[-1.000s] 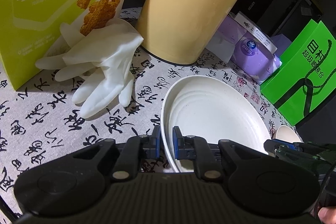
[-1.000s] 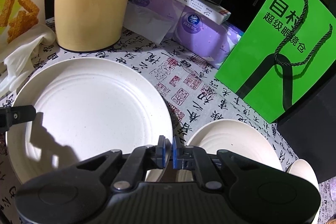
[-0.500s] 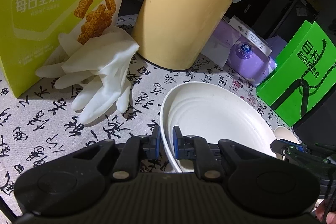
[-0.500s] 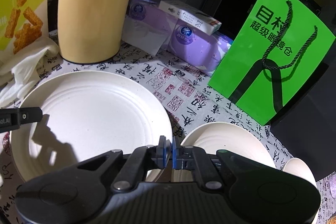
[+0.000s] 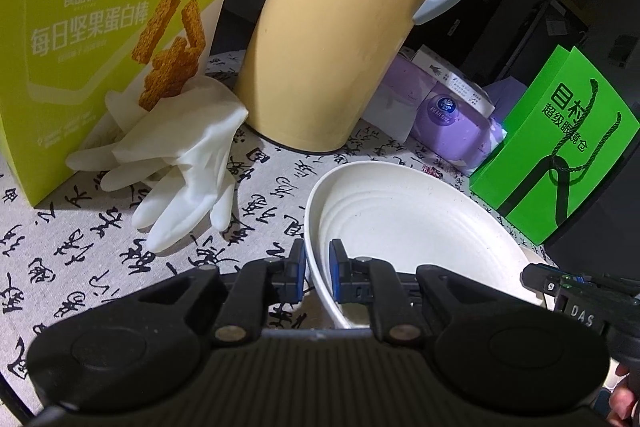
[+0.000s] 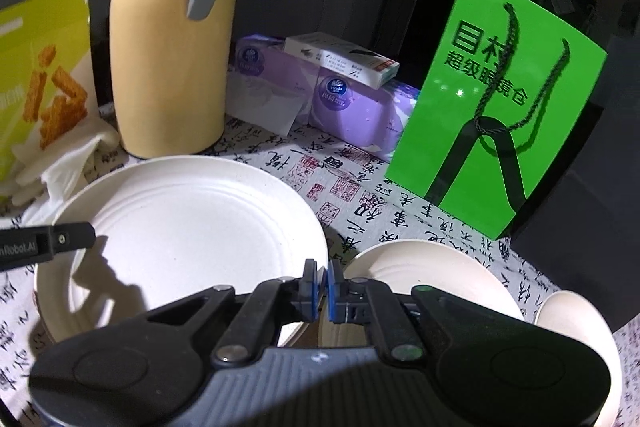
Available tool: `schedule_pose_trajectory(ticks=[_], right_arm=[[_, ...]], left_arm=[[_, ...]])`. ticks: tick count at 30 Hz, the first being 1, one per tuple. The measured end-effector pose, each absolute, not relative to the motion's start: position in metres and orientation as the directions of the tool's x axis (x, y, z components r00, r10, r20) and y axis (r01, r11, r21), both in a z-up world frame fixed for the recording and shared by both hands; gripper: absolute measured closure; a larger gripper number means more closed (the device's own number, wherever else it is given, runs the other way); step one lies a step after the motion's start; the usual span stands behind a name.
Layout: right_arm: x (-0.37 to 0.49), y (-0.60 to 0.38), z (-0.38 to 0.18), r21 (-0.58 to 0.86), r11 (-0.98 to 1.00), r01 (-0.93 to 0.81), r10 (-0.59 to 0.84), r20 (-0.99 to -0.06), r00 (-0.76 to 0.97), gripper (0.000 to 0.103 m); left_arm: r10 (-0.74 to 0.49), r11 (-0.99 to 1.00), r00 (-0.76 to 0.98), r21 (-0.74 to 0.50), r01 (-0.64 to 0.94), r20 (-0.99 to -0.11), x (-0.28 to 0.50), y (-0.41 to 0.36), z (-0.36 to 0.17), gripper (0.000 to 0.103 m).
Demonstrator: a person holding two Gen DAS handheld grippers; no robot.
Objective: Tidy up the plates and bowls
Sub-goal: 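Lift the cream plate by its rim with the left gripper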
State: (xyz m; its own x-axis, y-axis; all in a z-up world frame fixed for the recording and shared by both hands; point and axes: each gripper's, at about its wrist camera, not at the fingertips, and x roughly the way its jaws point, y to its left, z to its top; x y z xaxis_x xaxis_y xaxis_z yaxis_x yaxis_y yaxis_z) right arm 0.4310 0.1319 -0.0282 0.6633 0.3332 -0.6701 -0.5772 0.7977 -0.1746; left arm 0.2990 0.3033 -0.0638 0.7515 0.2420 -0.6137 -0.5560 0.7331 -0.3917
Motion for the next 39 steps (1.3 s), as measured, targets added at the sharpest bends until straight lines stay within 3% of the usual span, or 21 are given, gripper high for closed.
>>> schedule_pose_trajectory(ticks=[6, 30, 39], right_arm=[[0.436, 0.119, -0.024, -0.076, 0.822, -0.565, 0.379, -0.666, 0.642, 0.098], [0.439, 0.147, -0.059, -0.061, 0.835, -0.546, 0.299, -0.783, 0.545, 0.099], [0.45, 0.144, -0.064, 0.009, 0.851, -0.525, 0.322, -0.799, 0.508, 0.092]], left_arm=[[0.244, 0.738, 0.754, -0.388, -0.552, -0.61, 0.3, 0.302, -0.063, 0.091], [0.286, 0.714, 0.653, -0.298, -0.633, -0.701, 0.307, 0.316, -0.075, 0.09], [0.269, 0.713, 0.646, -0.303, -0.632, -0.714, 0.309, 0.318, -0.078, 0.09]])
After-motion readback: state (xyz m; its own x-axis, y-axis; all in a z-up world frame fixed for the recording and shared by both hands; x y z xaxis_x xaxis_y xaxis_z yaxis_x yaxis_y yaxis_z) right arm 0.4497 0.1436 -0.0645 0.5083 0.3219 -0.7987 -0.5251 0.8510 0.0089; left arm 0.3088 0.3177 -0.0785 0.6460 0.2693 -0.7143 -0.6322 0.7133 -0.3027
